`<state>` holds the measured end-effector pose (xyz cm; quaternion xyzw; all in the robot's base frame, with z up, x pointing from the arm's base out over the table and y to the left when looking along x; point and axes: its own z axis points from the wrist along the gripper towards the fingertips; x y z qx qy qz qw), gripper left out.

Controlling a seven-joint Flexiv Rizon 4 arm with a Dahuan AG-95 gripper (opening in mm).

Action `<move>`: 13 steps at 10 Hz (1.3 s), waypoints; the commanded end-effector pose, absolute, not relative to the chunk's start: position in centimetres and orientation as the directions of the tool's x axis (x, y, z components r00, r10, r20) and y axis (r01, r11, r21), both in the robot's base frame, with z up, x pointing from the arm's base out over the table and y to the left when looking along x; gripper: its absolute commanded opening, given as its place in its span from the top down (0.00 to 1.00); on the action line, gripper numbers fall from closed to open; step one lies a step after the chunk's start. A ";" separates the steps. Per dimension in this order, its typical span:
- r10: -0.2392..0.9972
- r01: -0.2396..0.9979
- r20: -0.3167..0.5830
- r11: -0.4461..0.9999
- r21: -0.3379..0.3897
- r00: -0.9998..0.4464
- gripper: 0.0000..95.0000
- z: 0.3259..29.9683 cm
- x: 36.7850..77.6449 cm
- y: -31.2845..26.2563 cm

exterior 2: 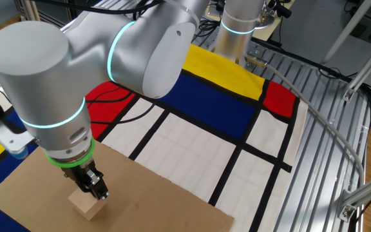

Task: Grab the block and place it at the designated location

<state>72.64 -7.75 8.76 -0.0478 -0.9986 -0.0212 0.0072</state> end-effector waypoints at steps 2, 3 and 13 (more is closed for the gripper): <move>0.078 0.078 0.007 0.996 0.051 -0.997 1.00 10.3 70.3 -8.7; 0.078 0.079 0.010 0.996 0.051 -0.997 1.00 10.3 70.3 -8.7; 0.086 0.087 0.015 0.993 0.075 -0.996 1.00 10.3 70.4 -8.8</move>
